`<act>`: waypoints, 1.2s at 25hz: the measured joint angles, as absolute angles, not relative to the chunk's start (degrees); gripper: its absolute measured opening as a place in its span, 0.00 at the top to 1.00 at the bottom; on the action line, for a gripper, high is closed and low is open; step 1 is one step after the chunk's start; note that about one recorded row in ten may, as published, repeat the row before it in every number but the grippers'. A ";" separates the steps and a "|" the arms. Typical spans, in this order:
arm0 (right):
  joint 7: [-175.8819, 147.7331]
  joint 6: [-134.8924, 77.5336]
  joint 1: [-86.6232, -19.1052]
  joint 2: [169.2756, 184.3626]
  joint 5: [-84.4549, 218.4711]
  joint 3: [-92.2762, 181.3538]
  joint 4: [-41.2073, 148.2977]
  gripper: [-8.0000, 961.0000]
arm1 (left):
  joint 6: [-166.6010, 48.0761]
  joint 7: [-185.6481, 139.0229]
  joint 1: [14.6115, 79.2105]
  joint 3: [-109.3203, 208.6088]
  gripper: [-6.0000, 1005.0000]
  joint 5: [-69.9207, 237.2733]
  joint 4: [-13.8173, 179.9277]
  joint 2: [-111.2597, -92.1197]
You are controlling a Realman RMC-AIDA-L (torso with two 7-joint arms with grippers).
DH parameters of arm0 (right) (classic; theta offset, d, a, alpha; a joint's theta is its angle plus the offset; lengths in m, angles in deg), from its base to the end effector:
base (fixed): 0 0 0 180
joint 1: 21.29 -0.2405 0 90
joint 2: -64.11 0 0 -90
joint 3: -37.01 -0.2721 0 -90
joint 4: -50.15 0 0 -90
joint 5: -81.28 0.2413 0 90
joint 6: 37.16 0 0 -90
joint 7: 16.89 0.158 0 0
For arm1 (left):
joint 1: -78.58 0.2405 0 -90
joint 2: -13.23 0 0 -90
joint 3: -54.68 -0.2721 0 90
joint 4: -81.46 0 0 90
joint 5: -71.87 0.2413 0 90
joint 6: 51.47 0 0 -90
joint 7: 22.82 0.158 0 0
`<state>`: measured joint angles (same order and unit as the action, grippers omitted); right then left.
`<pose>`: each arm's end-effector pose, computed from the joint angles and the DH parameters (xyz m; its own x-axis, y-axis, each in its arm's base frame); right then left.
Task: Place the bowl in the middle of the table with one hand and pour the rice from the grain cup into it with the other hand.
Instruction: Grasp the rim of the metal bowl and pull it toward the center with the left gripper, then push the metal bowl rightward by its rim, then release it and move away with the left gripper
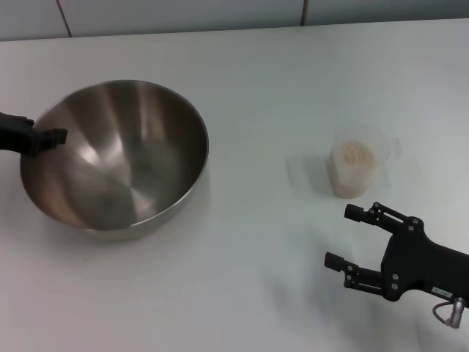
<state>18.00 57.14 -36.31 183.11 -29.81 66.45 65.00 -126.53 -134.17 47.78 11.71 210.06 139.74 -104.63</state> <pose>0.3636 0.2321 -0.0661 0.7640 -0.0956 -0.6381 -0.3948 -0.8514 -0.3452 -0.3168 0.4185 0.0540 0.7519 0.6155 0.2361 0.6397 -0.5946 -0.4871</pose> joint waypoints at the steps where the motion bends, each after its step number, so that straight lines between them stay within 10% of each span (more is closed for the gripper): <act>1: 18.00 57.14 -36.32 183.11 -29.80 66.45 65.00 0.15 | -126.54 -134.31 47.71 11.72 0.59 210.11 139.75 -104.63; 15: 18.00 57.14 -36.31 183.11 -29.73 66.36 65.26 0.15 | -127.39 -135.94 46.94 11.99 0.93 209.92 140.19 -104.50; 30: 17.98 57.15 -36.41 183.11 -29.72 66.37 65.11 0.15 | -137.50 -138.40 41.08 19.04 0.95 202.85 136.93 -102.66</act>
<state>17.98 57.15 -36.41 183.11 -29.72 66.37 65.11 -137.50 -138.40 41.08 19.04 202.85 136.93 -102.66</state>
